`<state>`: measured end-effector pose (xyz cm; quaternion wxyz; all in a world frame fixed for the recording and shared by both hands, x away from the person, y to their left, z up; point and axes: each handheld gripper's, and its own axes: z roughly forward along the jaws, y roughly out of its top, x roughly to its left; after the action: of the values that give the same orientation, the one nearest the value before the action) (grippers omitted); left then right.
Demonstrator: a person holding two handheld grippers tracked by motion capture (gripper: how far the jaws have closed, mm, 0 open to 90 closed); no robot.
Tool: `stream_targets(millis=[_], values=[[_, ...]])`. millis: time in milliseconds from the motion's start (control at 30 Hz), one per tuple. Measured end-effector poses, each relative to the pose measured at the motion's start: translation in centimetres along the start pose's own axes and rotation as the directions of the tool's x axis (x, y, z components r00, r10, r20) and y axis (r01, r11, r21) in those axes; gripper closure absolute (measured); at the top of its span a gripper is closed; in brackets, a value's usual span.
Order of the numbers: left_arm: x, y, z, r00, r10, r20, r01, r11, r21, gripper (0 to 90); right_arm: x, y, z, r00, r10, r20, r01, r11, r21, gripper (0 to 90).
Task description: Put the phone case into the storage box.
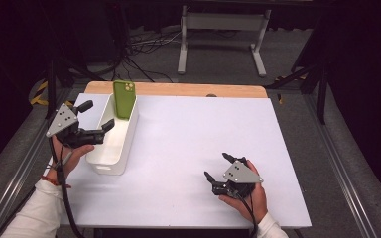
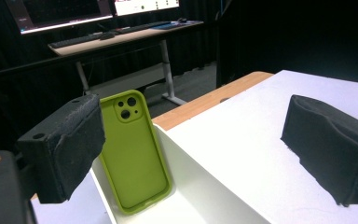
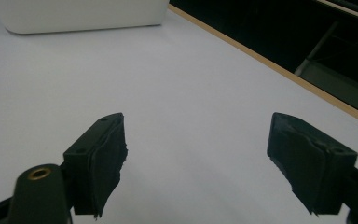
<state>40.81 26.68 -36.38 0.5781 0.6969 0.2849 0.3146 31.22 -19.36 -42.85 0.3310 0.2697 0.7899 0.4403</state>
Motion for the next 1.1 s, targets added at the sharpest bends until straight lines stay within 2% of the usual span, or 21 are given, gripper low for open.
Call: stream_targets(millis=[100,200,533,667,767,967,1100], values=[[-0.2,0.1,-0.3,0.9999,0.001,0.011,-0.001,1.0000,-0.001,6.4,0.0,0.0,0.0,1.0000,-0.004,-0.001,0.004,1.000,0.000,20.3],[-0.6,0.1,-0.5,0.9992,0.001,0.040,-0.001,1.0000,-0.006,5.4,0.0,0.0,0.0,1.0000,-0.006,0.002,0.006,1.000,-0.002,20.4],[-2.1,0.2,-2.0,0.9974,0.051,0.051,-0.050,0.9984,-0.027,3.8,-0.1,0.2,-0.4,1.0000,0.001,0.003,-0.001,1.000,-0.024,19.4],[-2.9,0.1,-2.6,0.9961,0.056,0.067,-0.054,0.9980,-0.034,3.4,-0.2,0.3,-0.5,1.0000,0.004,0.008,-0.004,1.000,-0.029,19.1],[-3.5,0.2,-2.9,0.9935,0.082,0.080,-0.079,0.9963,-0.033,3.2,-0.2,0.3,-0.5,1.0000,0.000,0.008,0.000,0.999,-0.034,19.1],[-4.2,0.0,-3.1,0.9925,0.072,0.099,-0.069,0.9971,-0.034,3.2,-0.1,0.4,-0.6,1.0000,0.003,0.008,-0.003,0.999,-0.038,19.2],[-4.8,0.0,-3.2,0.9908,0.081,0.108,-0.077,0.9962,-0.040,2.9,-0.1,0.5,-0.7,1.0000,0.000,0.003,0.000,0.999,-0.047,18.9]])
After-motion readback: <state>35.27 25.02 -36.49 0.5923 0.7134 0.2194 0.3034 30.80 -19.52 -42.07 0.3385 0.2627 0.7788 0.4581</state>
